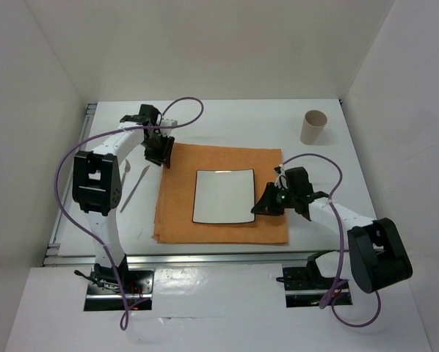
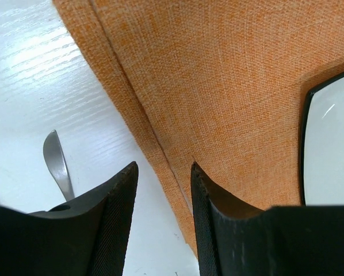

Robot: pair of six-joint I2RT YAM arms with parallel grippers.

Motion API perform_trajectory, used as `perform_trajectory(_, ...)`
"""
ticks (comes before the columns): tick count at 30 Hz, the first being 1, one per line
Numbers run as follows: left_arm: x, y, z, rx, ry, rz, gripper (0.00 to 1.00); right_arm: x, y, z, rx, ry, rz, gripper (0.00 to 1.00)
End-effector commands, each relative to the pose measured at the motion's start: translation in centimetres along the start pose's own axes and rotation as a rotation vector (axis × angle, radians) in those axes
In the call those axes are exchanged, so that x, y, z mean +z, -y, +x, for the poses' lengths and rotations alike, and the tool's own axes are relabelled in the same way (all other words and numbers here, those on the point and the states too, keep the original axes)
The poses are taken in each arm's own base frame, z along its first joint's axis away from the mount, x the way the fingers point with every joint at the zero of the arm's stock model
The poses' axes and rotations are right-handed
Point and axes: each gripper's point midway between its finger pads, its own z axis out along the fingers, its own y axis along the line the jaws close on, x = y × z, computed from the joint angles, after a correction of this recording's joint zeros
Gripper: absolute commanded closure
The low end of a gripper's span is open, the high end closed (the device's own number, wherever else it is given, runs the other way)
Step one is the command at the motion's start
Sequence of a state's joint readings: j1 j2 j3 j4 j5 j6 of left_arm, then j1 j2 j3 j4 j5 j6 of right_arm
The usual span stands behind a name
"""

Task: Set the dinner table for one person

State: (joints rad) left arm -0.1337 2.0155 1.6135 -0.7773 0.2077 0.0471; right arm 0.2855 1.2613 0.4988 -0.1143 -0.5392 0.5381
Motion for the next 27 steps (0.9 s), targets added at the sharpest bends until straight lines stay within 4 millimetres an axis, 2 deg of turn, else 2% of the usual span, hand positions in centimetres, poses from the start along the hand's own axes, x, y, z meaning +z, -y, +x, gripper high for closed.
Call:
perform_trajectory(1,-1.2,0.9,-0.9,0.008,0.047,0.017,0.51,-0.2,-2.1,-0.1,0.018,0.011,-0.096,1.0)
perform_trajectory(6,-0.8,0.6,-0.4,-0.005,0.032,0.027,0.51,1.0,-0.5,1.1,0.033,-0.051,-0.069,1.0)
perform_trajectory(9,-0.8,0.6,-0.4,-0.005,0.032,0.027,0.51,1.7,-0.2,0.7,0.018,-0.059,-0.064,1.0)
perform_trajectory(11,-0.8,0.6,-0.4,-0.005,0.032,0.027,0.51,2.2,0.7,0.4,0.003,-0.058,-0.017,1.0)
perform_trajectory(14,-0.8,0.6,-0.4,-0.005,0.032,0.027,0.51,2.3,1.2,-0.4,-0.017,-0.065,0.031,1.0)
perform_trajectory(15,-0.8,0.6,-0.4,-0.005,0.032,0.027,0.51,2.2,1.6,-0.2,-0.02,-0.076,0.055,0.92)
perform_trajectory(16,-0.8,0.6,-0.2,-0.007,0.023,0.028,0.51,2.0,1.4,-0.7,-0.038,-0.063,0.061,0.63)
perform_trajectory(17,-1.1,0.7,-0.3,-0.005,0.032,0.027,0.51,1.8,1.8,-0.7,-0.044,-0.058,0.088,0.53)
perform_trajectory(19,-1.6,0.4,-0.5,-0.011,0.043,0.023,0.51,0.8,1.4,-1.9,-0.075,-0.037,0.125,0.47)
perform_trajectory(21,-2.1,0.3,-0.7,0.001,0.052,0.012,0.51,-0.2,1.5,-3.7,-0.109,0.015,0.197,0.46)
perform_trajectory(23,-2.8,0.2,-1.3,0.006,0.073,-0.003,0.51,-1.7,0.5,-6.6,-0.133,0.075,0.245,0.45)
perform_trajectory(25,-3.7,-0.5,-2.1,0.012,0.099,-0.048,0.51,-2.8,1.2,-9.8,-0.137,0.119,0.345,0.45)
perform_trajectory(26,-3.7,-0.8,-2.4,0.014,0.108,-0.063,0.51,-2.8,1.6,-10.5,-0.146,0.118,0.379,0.45)
perform_trajectory(27,-3.9,-1.0,-2.7,0.015,0.116,-0.08,0.51,-3.0,2.9,-11.7,-0.145,0.135,0.453,0.45)
